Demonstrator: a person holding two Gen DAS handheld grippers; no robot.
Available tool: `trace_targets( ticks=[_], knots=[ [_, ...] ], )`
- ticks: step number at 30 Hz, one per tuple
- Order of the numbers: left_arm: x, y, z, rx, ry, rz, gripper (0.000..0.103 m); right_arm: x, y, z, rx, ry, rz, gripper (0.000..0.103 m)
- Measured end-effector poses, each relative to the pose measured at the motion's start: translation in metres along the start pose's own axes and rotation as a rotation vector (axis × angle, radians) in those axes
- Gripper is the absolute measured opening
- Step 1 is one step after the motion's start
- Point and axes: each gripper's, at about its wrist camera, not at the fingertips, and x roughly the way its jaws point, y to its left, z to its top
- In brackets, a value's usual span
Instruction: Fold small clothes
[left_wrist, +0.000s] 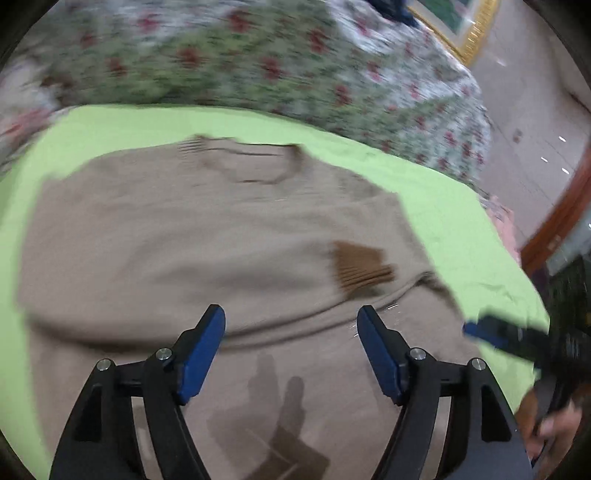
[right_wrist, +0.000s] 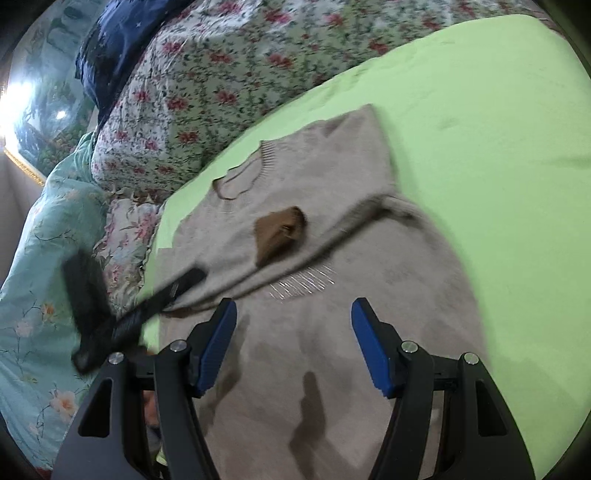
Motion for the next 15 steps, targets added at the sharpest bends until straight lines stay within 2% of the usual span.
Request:
trace_targets(
  ticks=[2,6,8,12,14,15],
  knots=[
    [-0.019,0.028,-0.010,-0.054,-0.022,0.050,0.074,0.016,0.002,0.011,0.013,0.009,0.015,0.066],
    [-0.051,0.105,-0.027,-0.246,-0.066,0.173,0.075,0.052,0.004,0.033,0.036,0.030,0.026,0.066],
    [-0.051,0.143,-0.031,-0.344,-0.047,0.213,0.074,0.075,0.005,0.043,0.047,0.055,0.009,0.066],
    [-0.043,0.176,-0.031,-0.406,-0.040,0.266,0.073,0.117,0.004,0.057,0.068,0.090,-0.024,0.065],
    [-0.038,0.181,-0.027,-0.413,-0.046,0.260,0.073,0.128,0.008,0.062,0.054,0.100,-0.012,0.042],
    [-0.033,0.182,-0.021,-0.403,-0.046,0.272,0.073,0.128,0.011,0.066,0.047,0.099,-0.004,0.016]
  ],
)
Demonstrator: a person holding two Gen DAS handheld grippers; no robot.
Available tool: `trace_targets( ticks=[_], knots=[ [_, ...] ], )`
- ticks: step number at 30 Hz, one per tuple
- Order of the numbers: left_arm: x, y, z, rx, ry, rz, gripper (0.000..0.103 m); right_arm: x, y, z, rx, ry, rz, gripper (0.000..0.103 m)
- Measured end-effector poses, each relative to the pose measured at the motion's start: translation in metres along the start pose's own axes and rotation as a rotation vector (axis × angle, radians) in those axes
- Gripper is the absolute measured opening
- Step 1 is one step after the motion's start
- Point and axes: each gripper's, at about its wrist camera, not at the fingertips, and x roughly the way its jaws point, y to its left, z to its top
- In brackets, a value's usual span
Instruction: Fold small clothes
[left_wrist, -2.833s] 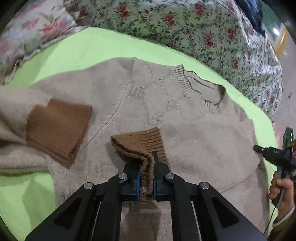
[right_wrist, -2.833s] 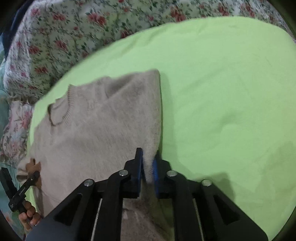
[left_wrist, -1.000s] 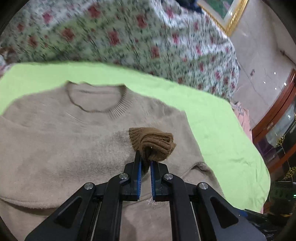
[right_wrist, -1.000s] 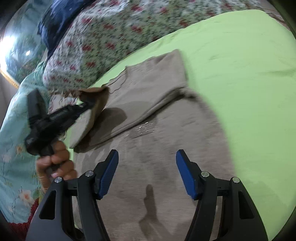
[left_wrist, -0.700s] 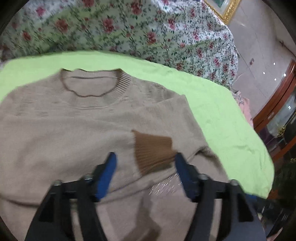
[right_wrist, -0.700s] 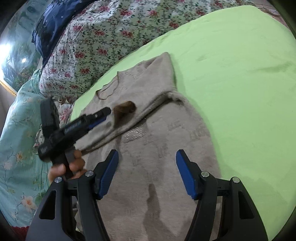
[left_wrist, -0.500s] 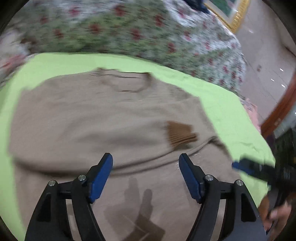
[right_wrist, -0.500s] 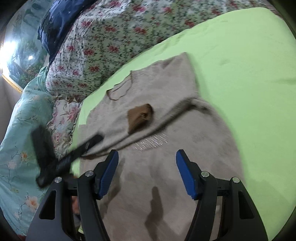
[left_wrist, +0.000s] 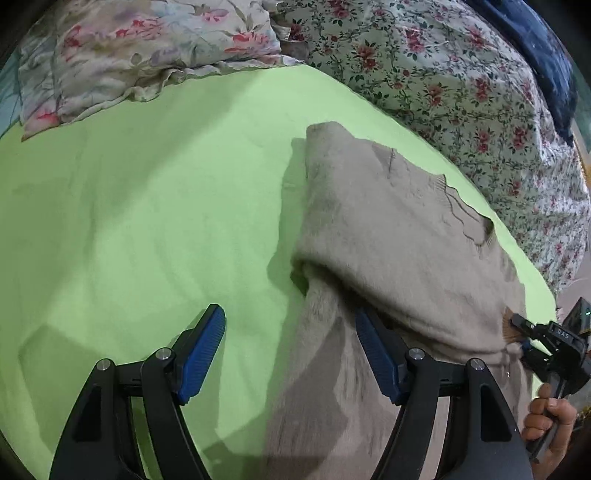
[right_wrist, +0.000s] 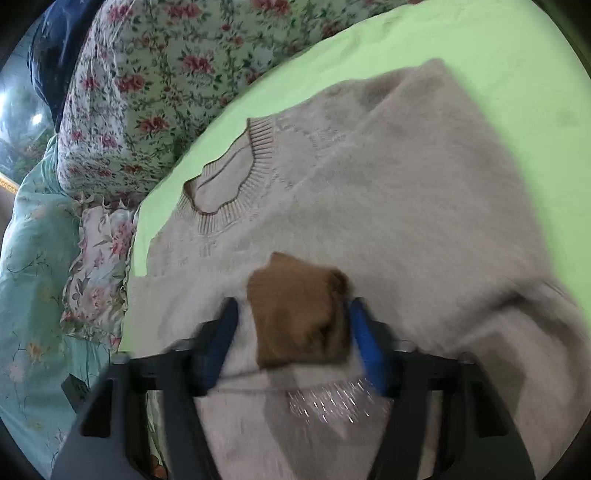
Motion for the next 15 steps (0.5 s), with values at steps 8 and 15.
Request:
trace_targets(
  ticks=[8,15],
  knots=[
    [0.023,-0.019,0.017,0.035,-0.029,0.081,0.066,-0.097,0.012,0.023,-0.078,-0.287,0.051,0.006],
    [0.018,-0.014,0.008,0.018,-0.045,0.071,0.065,-0.052,-0.027,0.005,0.007,-0.111,-0.055,0.008]
  ],
)
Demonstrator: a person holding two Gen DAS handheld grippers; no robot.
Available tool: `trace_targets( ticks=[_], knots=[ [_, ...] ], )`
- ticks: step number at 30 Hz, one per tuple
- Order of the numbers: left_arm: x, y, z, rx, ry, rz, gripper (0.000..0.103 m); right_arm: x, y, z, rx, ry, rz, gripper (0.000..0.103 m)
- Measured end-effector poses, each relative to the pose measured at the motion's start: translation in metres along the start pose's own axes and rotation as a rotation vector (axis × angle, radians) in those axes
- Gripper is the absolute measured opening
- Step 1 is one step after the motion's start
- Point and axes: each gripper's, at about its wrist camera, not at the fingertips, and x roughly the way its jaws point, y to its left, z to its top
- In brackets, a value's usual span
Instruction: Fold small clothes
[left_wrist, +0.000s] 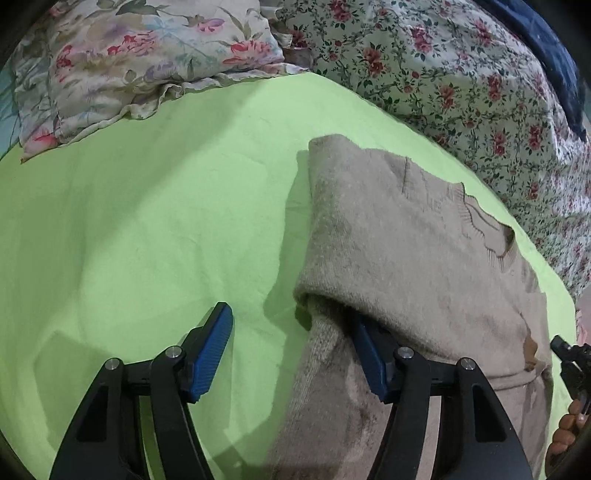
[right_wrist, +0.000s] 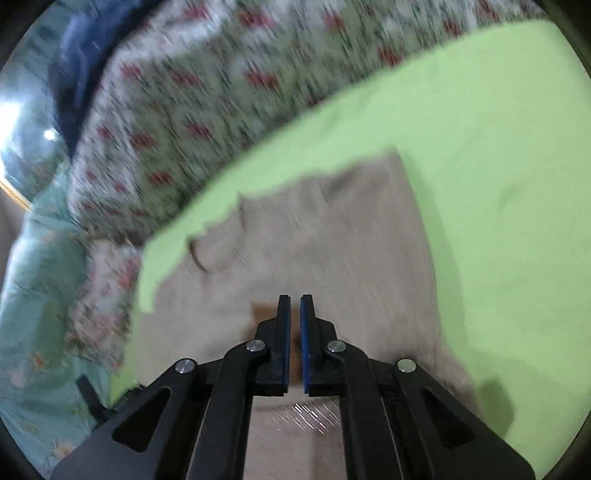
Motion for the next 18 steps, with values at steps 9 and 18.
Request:
trace_targets(
  ticks=[9,18],
  knots=[
    [0.005,-0.009,0.002,0.022,0.006,0.038,0.065,0.054,0.028,-0.018,-0.066,0.138,0.032,0.048],
    [0.007,-0.008,0.008,0.029,0.008,0.046,0.069,-0.044,0.045,0.009,-0.148,-0.160,0.126,0.013]
  ],
)
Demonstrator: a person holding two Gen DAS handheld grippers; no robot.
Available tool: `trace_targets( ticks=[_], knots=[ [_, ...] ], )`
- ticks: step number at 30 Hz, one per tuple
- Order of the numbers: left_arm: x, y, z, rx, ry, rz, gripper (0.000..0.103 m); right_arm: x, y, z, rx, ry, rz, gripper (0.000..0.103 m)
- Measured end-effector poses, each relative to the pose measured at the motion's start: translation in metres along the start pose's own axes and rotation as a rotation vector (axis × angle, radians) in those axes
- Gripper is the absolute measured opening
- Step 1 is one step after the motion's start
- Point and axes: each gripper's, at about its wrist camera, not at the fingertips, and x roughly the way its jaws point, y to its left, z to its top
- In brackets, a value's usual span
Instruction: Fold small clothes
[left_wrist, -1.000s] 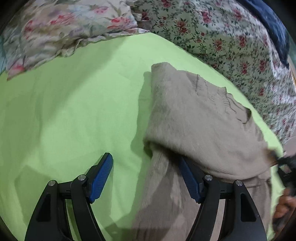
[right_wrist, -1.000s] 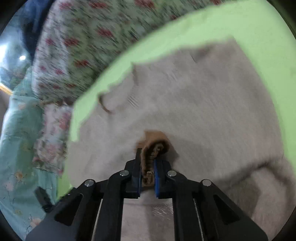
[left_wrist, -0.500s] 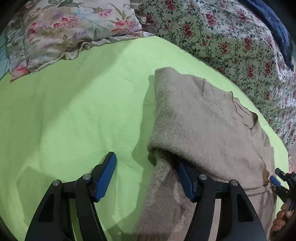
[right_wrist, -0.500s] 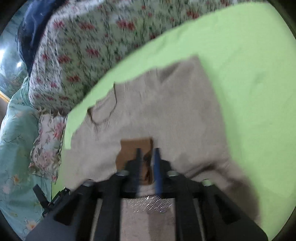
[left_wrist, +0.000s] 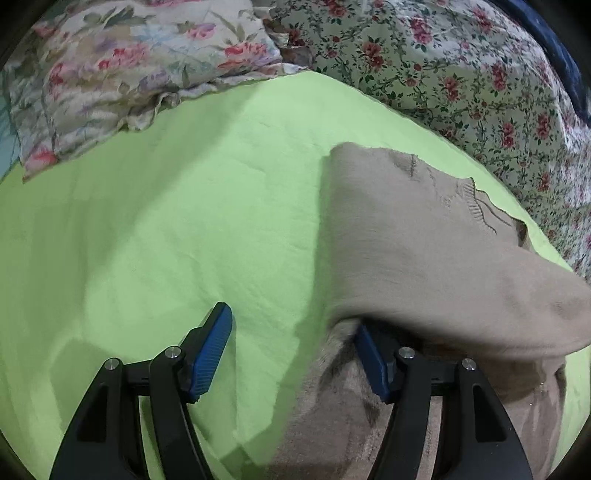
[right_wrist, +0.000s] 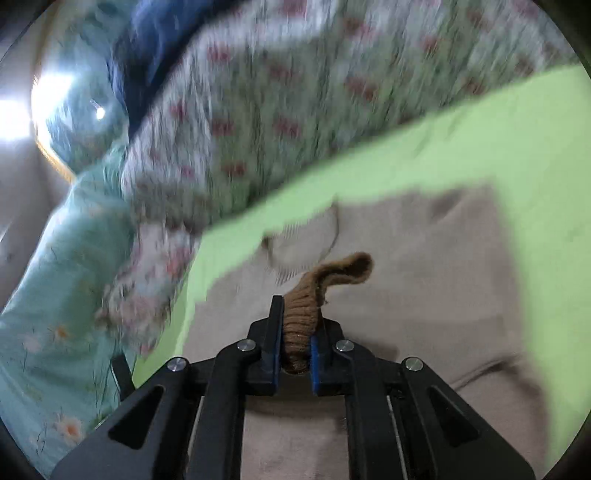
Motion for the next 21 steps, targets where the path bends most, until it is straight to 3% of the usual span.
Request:
trace_targets(
  ticks=[2,6,11,17,21],
  knots=[
    [-0.001,-0.004,-0.003,0.019,-0.007,0.009,0.069,0.007,-0.026,-0.003,0.020,0.040,-0.099,0.013],
    [-0.002,0.003,-0.002,-0.023,-0.006,0.006,0.068,0.038,-0.052,-0.025,0.069,0.150,-0.138,0.013],
    [-0.003,0.028,0.000,-0.140,-0.005,-0.092,0.067,0.039,-0.036,-0.028,0.018,0.130,-0.082,0.012],
    [-0.004,0.038,0.000,-0.178,0.007,-0.155,0.067,0.048,-0.050,-0.041,-0.023,0.206,-0.253,0.018],
    [-0.013,0.037,-0.005,-0.165,0.033,-0.137,0.067,0.017,-0.057,-0.045,0.000,0.155,-0.295,0.018]
  ],
)
